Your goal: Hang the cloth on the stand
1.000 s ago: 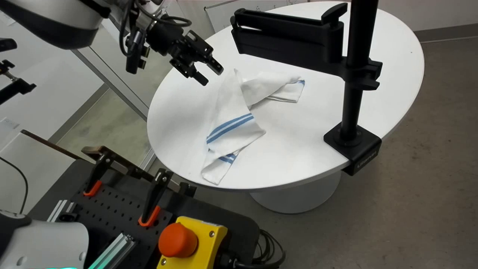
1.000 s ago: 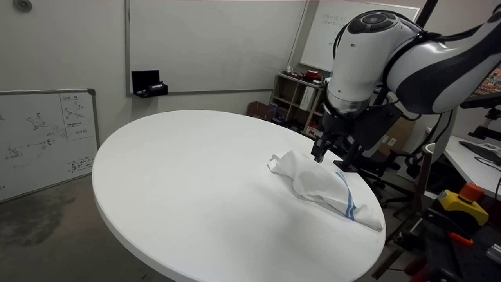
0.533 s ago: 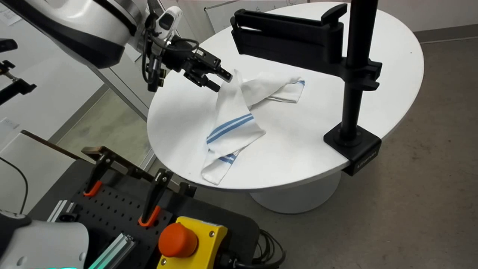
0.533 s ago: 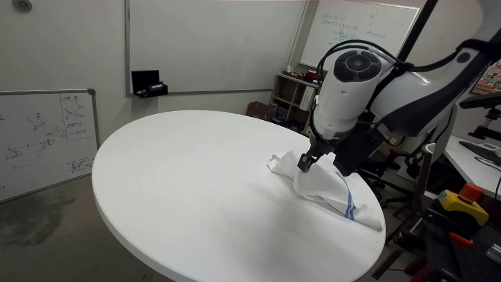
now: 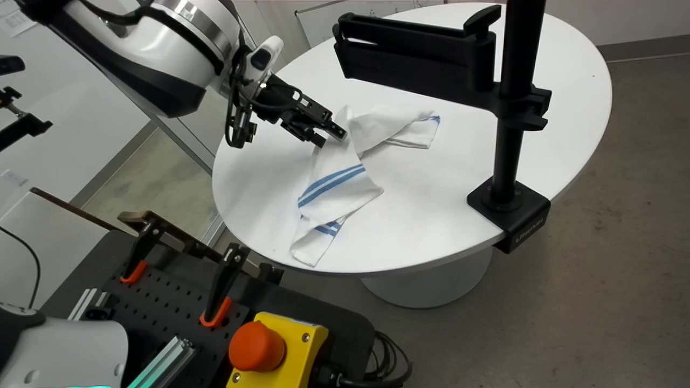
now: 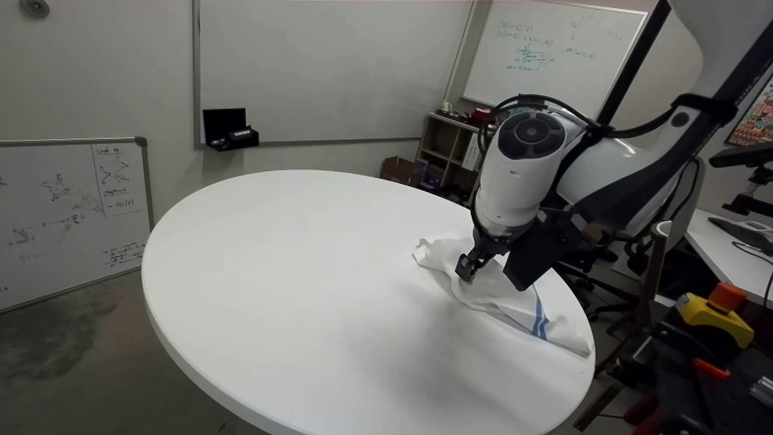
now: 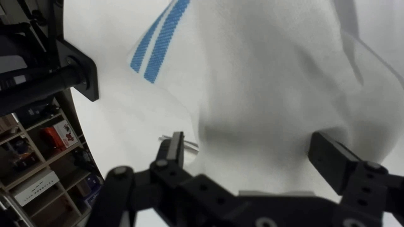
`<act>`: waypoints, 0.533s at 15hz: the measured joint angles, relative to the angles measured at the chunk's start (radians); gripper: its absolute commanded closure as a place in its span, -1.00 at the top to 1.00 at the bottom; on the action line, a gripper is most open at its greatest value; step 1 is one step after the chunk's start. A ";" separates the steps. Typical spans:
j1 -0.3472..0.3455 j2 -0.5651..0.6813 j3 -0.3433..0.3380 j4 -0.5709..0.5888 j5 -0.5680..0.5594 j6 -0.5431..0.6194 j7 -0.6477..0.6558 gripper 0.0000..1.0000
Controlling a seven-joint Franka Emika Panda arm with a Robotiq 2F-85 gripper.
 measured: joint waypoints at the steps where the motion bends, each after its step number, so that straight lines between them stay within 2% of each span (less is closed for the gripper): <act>1: -0.005 0.008 0.002 0.004 0.000 0.000 0.001 0.37; 3: -0.015 0.024 0.006 0.011 0.000 0.000 0.002 0.00; 8: -0.034 0.044 0.019 0.021 0.001 0.001 0.004 -0.75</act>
